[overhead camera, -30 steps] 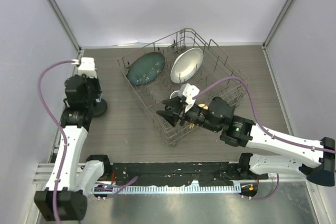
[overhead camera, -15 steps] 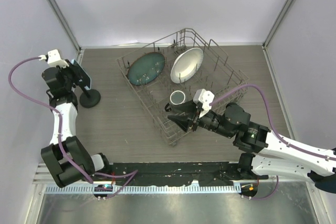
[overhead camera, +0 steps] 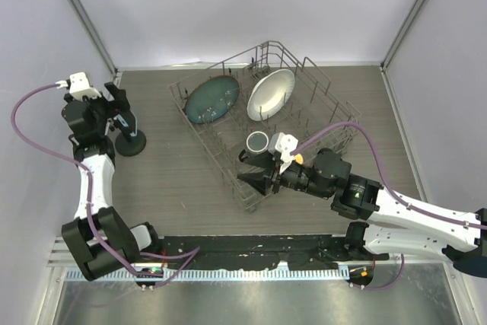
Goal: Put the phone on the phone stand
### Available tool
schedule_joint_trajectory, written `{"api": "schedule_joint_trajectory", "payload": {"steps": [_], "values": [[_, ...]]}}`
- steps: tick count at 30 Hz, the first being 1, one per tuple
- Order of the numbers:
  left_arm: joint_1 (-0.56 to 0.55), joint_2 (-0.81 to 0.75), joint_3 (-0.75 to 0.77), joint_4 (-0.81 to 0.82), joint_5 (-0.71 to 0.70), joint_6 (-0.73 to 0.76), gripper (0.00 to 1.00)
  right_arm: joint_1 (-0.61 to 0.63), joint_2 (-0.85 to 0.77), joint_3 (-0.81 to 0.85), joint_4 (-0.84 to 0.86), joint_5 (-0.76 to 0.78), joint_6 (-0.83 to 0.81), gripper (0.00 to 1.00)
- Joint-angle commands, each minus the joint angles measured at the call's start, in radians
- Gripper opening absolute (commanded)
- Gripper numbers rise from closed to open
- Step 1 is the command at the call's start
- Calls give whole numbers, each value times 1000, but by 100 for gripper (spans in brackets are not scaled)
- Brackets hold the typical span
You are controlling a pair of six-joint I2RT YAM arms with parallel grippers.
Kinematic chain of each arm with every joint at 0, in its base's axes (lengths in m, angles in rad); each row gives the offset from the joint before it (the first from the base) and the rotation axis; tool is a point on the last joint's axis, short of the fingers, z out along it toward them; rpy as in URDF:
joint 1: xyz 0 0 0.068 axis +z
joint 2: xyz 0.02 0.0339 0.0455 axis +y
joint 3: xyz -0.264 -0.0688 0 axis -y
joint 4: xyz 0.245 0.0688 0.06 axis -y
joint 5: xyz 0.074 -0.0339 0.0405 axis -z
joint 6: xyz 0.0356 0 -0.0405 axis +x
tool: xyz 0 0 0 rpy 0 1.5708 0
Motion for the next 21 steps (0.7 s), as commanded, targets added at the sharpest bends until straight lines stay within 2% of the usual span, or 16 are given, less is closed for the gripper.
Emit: {"api": "schedule_joint_trajectory", "payload": {"steps": [1, 6, 9, 11, 13, 14, 16, 17, 21], "values": [[-2, -89, -25, 155, -98, -76, 100, -1, -3, 4, 41, -20, 17, 50], [-2, -172, -19, 163, -87, -162, 100, -1, -12, 4, 32, 23, 18, 50], [-7, -248, -13, 134, -85, -297, 100, -1, -9, 20, 18, 168, 72, 51], [-19, -284, -8, 60, -92, -412, 100, -1, 0, 37, -7, 325, 125, 53], [-39, -330, 4, 17, -28, -460, 100, -1, 4, 63, -56, 423, 154, 56], [-79, -345, 4, 5, -1, -481, 100, -1, 7, 75, -118, 539, 168, 58], [-132, -384, 5, -33, 42, -494, 99, -1, 17, 113, -180, 644, 199, 59], [-193, -394, 7, -38, 94, -495, 99, -1, 15, 124, -244, 737, 213, 60], [-362, -428, 62, -122, 177, -480, 96, -1, -43, 184, -398, 931, 251, 63]]}}
